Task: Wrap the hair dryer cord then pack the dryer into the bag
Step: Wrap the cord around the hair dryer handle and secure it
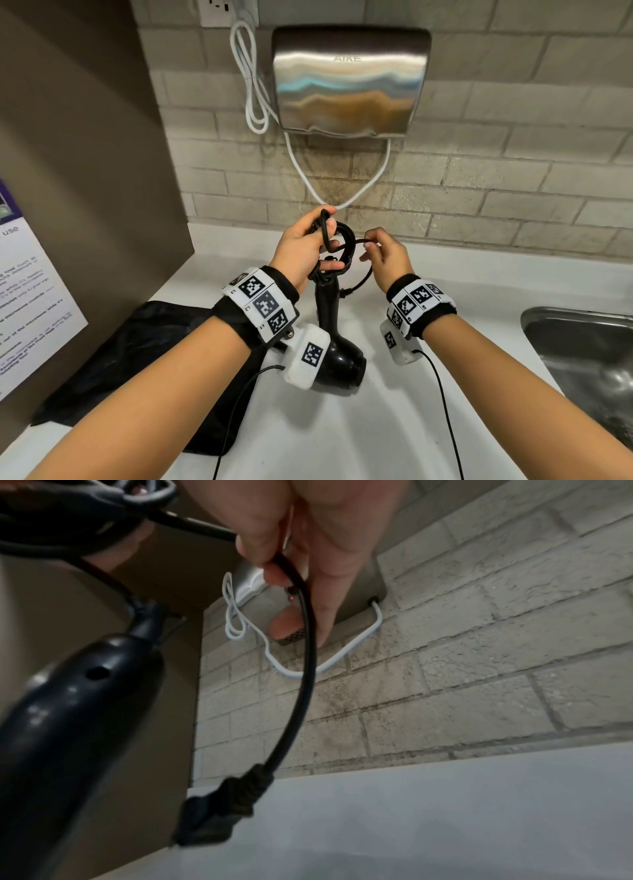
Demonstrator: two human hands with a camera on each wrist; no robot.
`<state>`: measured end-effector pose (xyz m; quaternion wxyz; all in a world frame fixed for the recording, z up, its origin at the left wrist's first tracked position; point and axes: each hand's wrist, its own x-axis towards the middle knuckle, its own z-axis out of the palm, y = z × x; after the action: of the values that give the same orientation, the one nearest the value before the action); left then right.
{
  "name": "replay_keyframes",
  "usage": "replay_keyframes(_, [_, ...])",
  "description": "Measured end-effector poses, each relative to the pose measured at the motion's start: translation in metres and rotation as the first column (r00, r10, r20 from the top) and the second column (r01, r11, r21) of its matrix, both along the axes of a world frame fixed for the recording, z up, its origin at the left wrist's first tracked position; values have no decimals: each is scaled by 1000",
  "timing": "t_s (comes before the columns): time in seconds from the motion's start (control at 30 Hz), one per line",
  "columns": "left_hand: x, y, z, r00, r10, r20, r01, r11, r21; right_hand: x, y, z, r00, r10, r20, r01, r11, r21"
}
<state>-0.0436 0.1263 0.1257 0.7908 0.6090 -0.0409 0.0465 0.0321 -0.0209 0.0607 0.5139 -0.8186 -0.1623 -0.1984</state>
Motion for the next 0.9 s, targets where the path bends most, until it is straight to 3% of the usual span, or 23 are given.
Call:
replay_keyframes(0.3, [0,3,-1,998,60,-30,-61,997,-39,11,-13,0,998,-50,-36,47,994,-97])
replay_keyframes(0.47, [-2,5,1,997,-26,-72,21,998,-67,15,-19,4,995,-45,-94,38,996,-78])
replay_keyframes(0.57, [-4,6,2,996,-54,-66,49,996,-79,12,-16,1,996,-31,-79,12,974,-226])
replay_keyframes(0.77, [-3,8,3,998,-38,-43,36,998,-56,-3,-3,6,970,224,96,-166,895,-415])
replay_keyframes(0.9, [-3,1,3,1000,2,10,-2,997,75,-7,3,15,953,260,154,-184,903,-387])
